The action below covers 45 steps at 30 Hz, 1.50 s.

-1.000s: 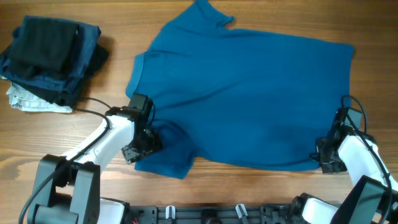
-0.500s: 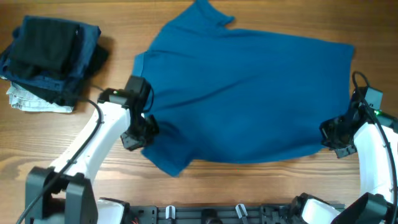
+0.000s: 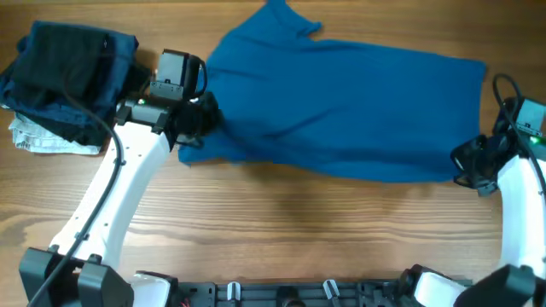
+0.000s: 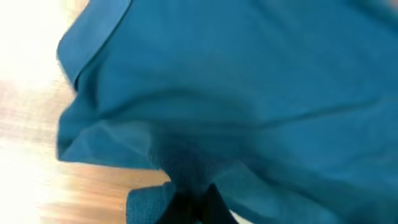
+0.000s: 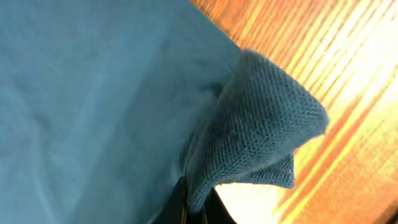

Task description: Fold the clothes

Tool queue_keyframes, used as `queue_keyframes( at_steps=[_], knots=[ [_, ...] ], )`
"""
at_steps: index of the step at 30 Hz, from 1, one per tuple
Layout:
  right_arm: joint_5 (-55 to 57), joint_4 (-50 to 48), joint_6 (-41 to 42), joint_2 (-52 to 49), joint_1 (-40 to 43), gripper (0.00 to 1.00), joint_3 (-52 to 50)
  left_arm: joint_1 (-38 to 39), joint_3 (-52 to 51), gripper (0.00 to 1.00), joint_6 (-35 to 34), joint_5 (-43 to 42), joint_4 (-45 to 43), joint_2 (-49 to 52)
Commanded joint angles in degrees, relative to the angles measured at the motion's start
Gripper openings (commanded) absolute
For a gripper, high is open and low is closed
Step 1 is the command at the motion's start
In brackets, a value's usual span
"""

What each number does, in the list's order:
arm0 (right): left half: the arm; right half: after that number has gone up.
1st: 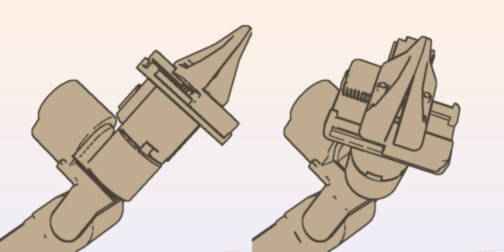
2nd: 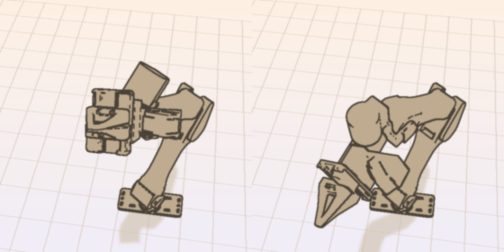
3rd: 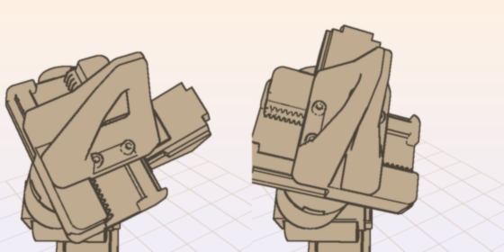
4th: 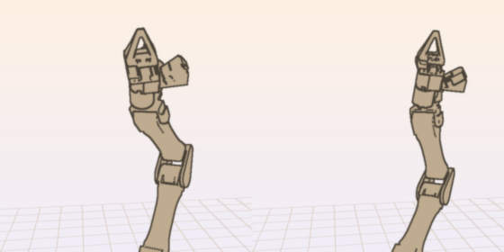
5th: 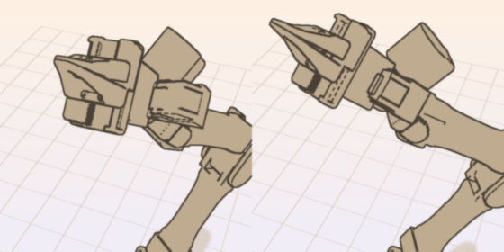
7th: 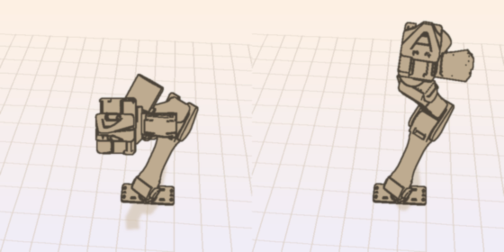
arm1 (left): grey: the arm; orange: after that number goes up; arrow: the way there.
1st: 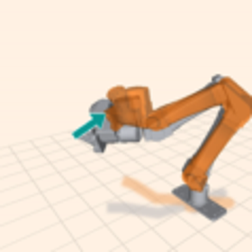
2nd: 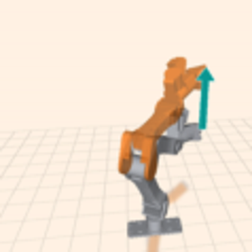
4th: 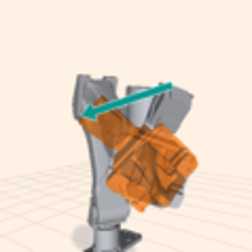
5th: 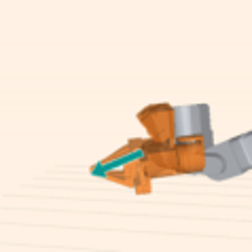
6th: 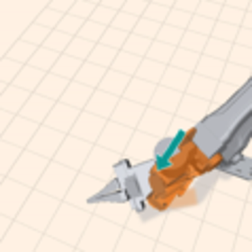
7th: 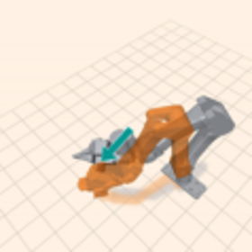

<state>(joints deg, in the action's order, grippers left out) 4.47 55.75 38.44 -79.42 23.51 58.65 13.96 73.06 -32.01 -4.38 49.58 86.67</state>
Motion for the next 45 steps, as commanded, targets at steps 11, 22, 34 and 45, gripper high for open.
queue_keyframes(
  at_steps=[11,22,34,45],
  knots=[
    [-0.3,-14.8,-1.2,-12.0,-0.3,0.04,1.0,-0.3,0.8,0.04,2.0,0.8,-19.6,11.7],
    [-0.1,-23.6,-2.4,-18.4,-0.9,0.04,0.9,-0.3,0.8,0.04,4.8,2.6,-28.9,20.1],
    [0.0,-35.3,-3.8,-20.8,-1.2,0.04,0.9,-1.0,0.8,0.04,4.6,9.9,-29.3,22.8],
    [-3.7,-43.3,-10.9,-23.3,-1.2,0.76,1.7,-1.0,2.2,0.52,4.9,9.8,-33.0,22.8]
  ],
)
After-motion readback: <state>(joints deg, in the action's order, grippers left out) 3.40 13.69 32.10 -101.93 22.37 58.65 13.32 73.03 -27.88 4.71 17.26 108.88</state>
